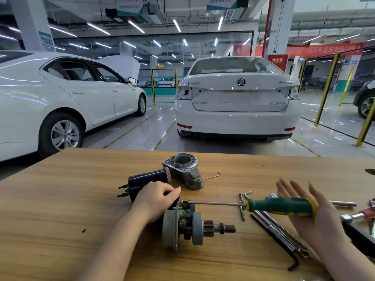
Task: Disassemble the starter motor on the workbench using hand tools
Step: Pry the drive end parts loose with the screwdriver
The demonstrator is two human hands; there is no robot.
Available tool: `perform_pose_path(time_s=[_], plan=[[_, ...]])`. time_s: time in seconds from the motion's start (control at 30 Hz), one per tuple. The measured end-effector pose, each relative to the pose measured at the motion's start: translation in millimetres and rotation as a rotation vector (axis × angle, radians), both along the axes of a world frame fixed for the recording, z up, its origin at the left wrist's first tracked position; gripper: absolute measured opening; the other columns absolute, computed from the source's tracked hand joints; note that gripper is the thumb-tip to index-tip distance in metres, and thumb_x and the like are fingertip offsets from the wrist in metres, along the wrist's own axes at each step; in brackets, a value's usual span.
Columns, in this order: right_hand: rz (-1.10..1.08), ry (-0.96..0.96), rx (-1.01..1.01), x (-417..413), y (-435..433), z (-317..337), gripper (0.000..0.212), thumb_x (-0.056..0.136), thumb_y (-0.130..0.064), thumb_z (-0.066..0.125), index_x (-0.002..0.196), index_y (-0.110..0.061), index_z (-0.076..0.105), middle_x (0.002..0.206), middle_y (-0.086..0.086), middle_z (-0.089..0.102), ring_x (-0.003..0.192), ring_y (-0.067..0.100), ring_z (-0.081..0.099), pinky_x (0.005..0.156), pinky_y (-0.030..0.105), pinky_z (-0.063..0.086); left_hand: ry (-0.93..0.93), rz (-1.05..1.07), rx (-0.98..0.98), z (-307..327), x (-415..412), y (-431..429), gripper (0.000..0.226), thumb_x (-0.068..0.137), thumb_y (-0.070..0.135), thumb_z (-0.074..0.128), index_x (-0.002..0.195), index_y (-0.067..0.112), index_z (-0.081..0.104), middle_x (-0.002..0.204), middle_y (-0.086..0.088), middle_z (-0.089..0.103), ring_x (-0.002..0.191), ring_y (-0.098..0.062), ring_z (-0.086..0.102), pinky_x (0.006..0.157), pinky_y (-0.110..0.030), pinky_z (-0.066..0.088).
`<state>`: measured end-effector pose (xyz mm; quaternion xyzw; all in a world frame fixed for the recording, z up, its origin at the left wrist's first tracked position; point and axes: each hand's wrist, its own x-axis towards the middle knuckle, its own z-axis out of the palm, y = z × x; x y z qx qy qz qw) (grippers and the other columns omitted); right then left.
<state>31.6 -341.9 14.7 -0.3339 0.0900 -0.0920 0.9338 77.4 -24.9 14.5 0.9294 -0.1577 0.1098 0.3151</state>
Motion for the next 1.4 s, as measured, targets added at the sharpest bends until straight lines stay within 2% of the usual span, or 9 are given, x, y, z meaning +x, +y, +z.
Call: perform_pose_path(time_s=[0.2, 0.3, 0.47, 0.6, 0.7, 0.83, 1.0, 1.13, 1.4], plan=[[-0.065, 0.033, -0.263, -2, 2, -2, 0.065, 0.09, -0.063, 0.026, 0.092, -0.01, 0.063, 0.081, 0.009, 0.074, 0.08, 0.031, 0.067, 0.063, 0.035, 0.057, -0.007, -0.005, 0.006, -1, 1, 1, 0.059, 0.093, 0.034, 0.05, 0.037, 0.023, 0.034, 0.036, 0.007, 0.033, 0.039, -0.008, 0.031, 0.051, -0.027, 0.027], [-0.146, 0.017, -0.414, -1, 4, -2, 0.072, 0.09, -0.066, 0.015, 0.084, -0.013, 0.064, 0.073, 0.006, 0.07, 0.074, 0.026, 0.059, 0.064, 0.029, 0.055, -0.001, -0.013, 0.005, 0, 0, 0, 0.06, 0.093, 0.034, 0.049, 0.035, 0.024, 0.039, 0.035, 0.007, 0.033, 0.038, -0.008, 0.032, 0.051, -0.027, 0.026], [-0.254, 0.111, -0.73, 0, 6, -9, 0.065, 0.093, -0.059, 0.011, 0.082, -0.019, 0.062, 0.081, 0.007, 0.057, 0.063, 0.018, 0.045, 0.05, 0.026, 0.034, 0.0, -0.014, 0.007, 0, -1, 1, 0.059, 0.094, 0.034, 0.049, 0.037, 0.024, 0.039, 0.037, 0.006, 0.035, 0.04, -0.007, 0.033, 0.051, -0.027, 0.029], [-0.336, 0.024, -0.646, 1, 8, -7, 0.036, 0.101, -0.029, 0.026, 0.085, -0.022, 0.057, 0.08, 0.007, 0.061, 0.069, 0.019, 0.052, 0.055, 0.027, 0.041, 0.0, -0.011, 0.0, 1, -1, 0, 0.059, 0.094, 0.033, 0.05, 0.037, 0.023, 0.04, 0.036, 0.006, 0.036, 0.039, -0.007, 0.034, 0.051, -0.027, 0.028], [-0.373, -0.017, -0.518, 2, 9, -5, 0.027, 0.098, -0.013, 0.031, 0.083, -0.022, 0.052, 0.063, -0.005, 0.065, 0.07, 0.014, 0.053, 0.05, 0.014, 0.046, 0.006, -0.021, 0.001, 2, -3, -2, 0.059, 0.094, 0.031, 0.05, 0.035, 0.029, 0.047, 0.034, 0.008, 0.039, 0.038, -0.006, 0.037, 0.051, -0.026, 0.026], [-0.385, -0.04, -0.421, 2, 11, -3, 0.022, 0.099, -0.013, 0.035, 0.085, -0.022, 0.049, 0.074, 0.003, 0.062, 0.068, 0.008, 0.057, 0.051, 0.012, 0.049, 0.022, -0.034, -0.008, 3, -3, -2, 0.058, 0.095, 0.031, 0.049, 0.037, 0.035, 0.052, 0.034, 0.011, 0.042, 0.038, -0.003, 0.04, 0.051, -0.026, 0.027], [-0.44, -0.09, -0.442, 3, 14, -7, 0.021, 0.1, -0.024, 0.035, 0.087, -0.025, 0.052, 0.091, 0.006, 0.052, 0.083, 0.014, 0.052, 0.071, 0.019, 0.049, 0.036, -0.041, -0.031, 2, -2, -1, 0.056, 0.094, 0.033, 0.049, 0.039, 0.035, 0.053, 0.036, 0.01, 0.045, 0.038, -0.004, 0.04, 0.053, -0.026, 0.031], [-0.465, -0.098, -0.421, 3, 16, -8, 0.021, 0.1, -0.023, 0.037, 0.087, -0.024, 0.053, 0.087, -0.002, 0.048, 0.08, 0.008, 0.049, 0.064, 0.01, 0.05, 0.029, -0.032, -0.024, 1, -2, 0, 0.055, 0.094, 0.033, 0.049, 0.039, 0.031, 0.053, 0.036, 0.009, 0.044, 0.039, -0.005, 0.041, 0.052, -0.026, 0.031], [-0.313, -0.098, -0.318, 1, 10, -5, 0.021, 0.096, -0.004, 0.036, 0.099, -0.016, 0.052, 0.075, -0.001, 0.073, 0.082, 0.015, 0.066, 0.062, 0.019, 0.056, 0.037, -0.029, -0.032, 1, 0, 0, 0.057, 0.094, 0.034, 0.049, 0.036, 0.03, 0.049, 0.036, 0.008, 0.042, 0.038, -0.006, 0.038, 0.053, -0.028, 0.032]])
